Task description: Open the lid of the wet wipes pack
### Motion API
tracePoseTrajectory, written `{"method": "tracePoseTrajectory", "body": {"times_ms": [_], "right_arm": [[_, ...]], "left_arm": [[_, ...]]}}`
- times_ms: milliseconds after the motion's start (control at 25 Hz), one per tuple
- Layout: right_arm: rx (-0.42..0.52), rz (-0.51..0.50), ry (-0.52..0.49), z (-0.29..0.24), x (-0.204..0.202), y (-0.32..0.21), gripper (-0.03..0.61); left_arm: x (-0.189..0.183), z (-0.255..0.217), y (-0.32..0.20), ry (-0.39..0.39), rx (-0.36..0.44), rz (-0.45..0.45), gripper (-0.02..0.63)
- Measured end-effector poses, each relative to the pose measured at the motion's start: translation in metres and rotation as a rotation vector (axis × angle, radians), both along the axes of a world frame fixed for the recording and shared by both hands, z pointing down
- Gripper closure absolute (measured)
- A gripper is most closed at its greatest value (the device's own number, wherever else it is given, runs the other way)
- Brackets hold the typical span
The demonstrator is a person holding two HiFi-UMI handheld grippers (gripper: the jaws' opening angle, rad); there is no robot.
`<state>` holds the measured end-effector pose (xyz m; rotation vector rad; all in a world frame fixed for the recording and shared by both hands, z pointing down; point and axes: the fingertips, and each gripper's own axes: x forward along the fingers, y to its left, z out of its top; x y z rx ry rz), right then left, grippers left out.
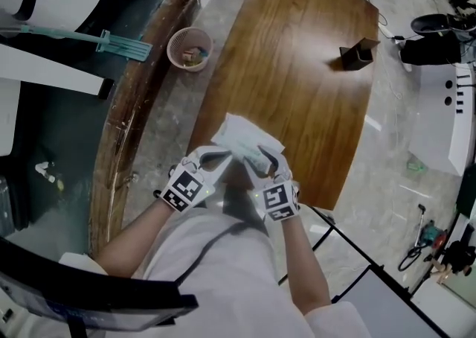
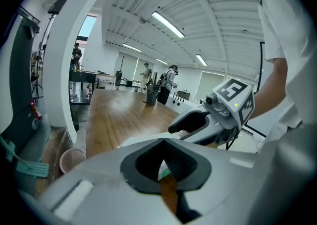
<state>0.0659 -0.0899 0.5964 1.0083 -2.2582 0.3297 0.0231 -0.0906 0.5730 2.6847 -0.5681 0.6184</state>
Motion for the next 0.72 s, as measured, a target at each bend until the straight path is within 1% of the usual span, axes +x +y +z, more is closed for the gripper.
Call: {"method": "tracePoseTrajectory", "body": {"times_ms": [120, 200, 400, 600, 720], "right_arm": [[-0.009, -0.043, 0.040, 0.009, -0.001, 0.000, 0.372], [-0.009, -0.062, 0.058, 0.013, 0.000, 0.000, 0.362], [-0.028, -0.059, 0.083, 0.021, 0.006, -0.003, 0.349], [-0.048, -0.092, 0.106, 0.029, 0.004, -0.007, 0.312], [-0.054, -0.107, 0.121, 0.033, 0.002, -0.008, 0.305]], "left_arm": [[0.005, 0.007, 0.001, 0.010, -0.027, -0.005, 0.617], [0.007, 0.013, 0.002, 0.000, -0.031, 0.002, 0.617], [0.004, 0.030, 0.003, -0.040, -0.039, -0.003, 0.609], [0.005, 0.043, 0.003, -0.062, -0.051, 0.001, 0.609], [0.008, 0.048, 0.005, -0.075, -0.049, 0.016, 0.609]]}}
